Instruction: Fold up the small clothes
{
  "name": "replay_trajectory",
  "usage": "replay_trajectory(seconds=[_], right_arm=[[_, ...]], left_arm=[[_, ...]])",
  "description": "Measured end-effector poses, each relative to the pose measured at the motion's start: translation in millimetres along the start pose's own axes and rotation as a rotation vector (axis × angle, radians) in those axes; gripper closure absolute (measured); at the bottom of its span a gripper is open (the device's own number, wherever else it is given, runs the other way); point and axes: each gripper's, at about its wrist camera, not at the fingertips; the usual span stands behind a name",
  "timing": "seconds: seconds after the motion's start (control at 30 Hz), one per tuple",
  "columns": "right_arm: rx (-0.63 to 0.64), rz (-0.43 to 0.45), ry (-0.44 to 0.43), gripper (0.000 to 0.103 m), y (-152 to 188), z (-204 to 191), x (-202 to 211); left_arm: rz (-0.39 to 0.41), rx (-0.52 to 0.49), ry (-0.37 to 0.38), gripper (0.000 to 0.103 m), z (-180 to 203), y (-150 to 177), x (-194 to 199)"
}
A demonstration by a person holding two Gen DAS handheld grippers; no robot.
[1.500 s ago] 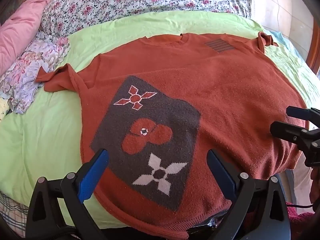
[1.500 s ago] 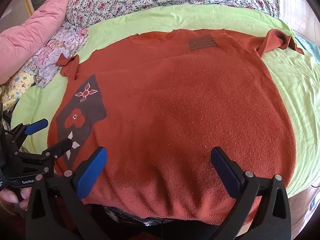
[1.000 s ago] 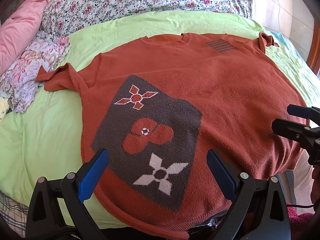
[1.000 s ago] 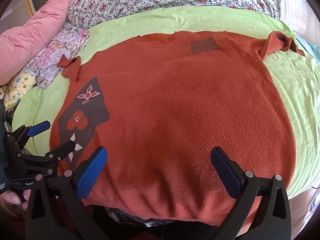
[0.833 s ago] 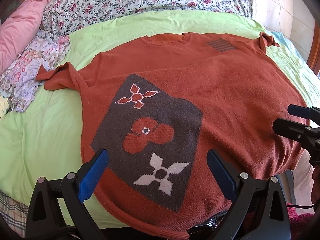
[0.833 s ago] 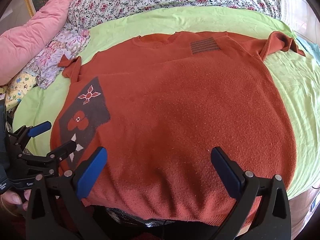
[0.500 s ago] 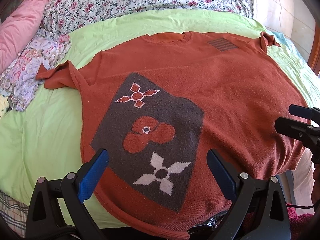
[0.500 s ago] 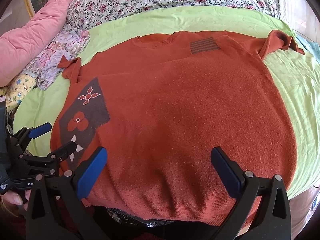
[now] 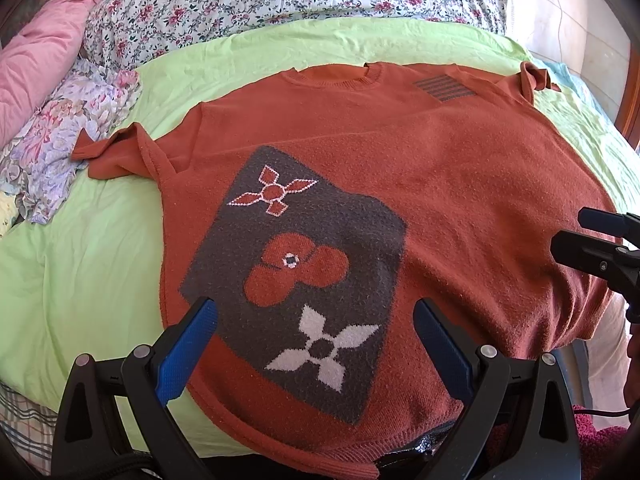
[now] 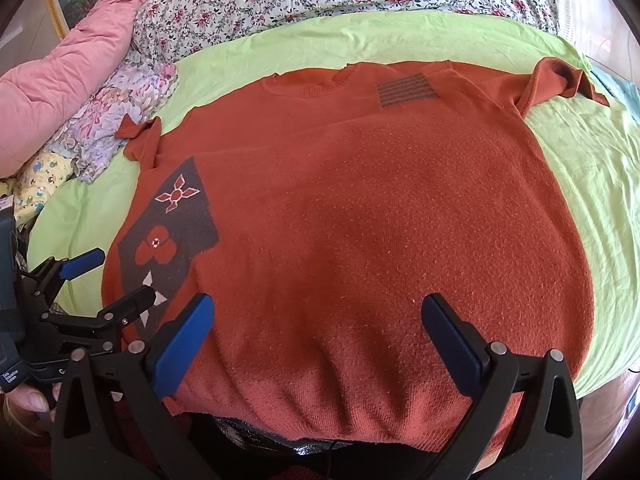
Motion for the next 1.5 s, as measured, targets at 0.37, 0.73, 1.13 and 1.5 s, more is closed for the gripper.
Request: replay_trajectory(seconds=[0.37, 0.73, 1.13, 1.5], right_arm=[[-0.023, 0.017, 0.0, 0.0, -4, 6, 3], [-0.044, 0.047, 0.008, 0.0, -7, 18, 0], [-0.154, 0.089, -0.032, 0.0, -33, 51, -3], [-0.235, 0.161, 0.018, 0.0, -102, 126, -9]], left_arm=[[0.021, 0.042, 0.026, 0.004, -1, -1, -5], [0.01, 0.044, 0.021, 0.004, -7, -10, -13], [-0.005, 0.063, 0.012, 0.004, -19, -32, -34], [0.046, 0.089, 0.002, 0.004, -36, -82, -54]])
Point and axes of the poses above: each gripper's, at about its wrist camera, not at the fingertips, and x roughly against the way its jaws point, z to its right, y to its underside, and after that the axes turned 11 degrees about z, right-handed
